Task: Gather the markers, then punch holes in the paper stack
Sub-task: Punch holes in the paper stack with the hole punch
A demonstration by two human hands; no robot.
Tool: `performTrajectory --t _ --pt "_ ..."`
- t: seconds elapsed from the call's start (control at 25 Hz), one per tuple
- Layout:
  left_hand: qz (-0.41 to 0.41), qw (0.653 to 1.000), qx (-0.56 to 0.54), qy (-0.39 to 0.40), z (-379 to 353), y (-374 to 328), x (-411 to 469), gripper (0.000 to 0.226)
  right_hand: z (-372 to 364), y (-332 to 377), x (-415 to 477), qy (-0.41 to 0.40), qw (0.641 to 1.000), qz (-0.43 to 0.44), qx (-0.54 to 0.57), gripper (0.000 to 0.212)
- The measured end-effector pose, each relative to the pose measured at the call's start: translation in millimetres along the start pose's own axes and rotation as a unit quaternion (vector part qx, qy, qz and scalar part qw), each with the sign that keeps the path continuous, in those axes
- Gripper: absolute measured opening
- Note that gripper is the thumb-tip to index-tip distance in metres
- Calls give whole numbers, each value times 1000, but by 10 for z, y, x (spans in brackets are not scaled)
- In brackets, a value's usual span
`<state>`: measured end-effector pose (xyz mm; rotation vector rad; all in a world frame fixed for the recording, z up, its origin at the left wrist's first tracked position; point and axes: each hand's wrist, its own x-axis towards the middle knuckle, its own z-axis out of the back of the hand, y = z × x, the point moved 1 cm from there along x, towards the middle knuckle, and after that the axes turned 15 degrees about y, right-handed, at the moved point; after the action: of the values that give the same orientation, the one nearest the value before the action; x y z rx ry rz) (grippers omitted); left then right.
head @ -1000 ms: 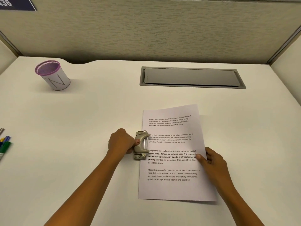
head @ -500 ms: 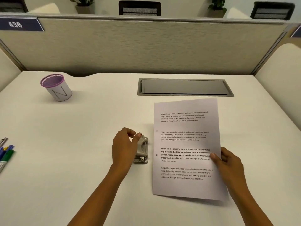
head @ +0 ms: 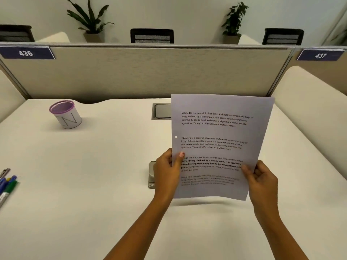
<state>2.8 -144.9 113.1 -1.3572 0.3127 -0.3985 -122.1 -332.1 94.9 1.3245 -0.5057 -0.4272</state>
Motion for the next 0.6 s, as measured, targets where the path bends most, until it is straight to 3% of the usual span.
performTrajectory --t 0.16,0.4,0.6 --pt "-73 996 -44 -4 -38 -111 -93 18 17 135 -63 -22 997 46 59 13" --pt "-78 996 -50 4 -122 131 -317 15 -50 -44 -251 -36 996 3 81 24" --pt "-132 991 -30 -22 -149 66 -383 21 -9 -1 -246 -49 995 32 80 24"
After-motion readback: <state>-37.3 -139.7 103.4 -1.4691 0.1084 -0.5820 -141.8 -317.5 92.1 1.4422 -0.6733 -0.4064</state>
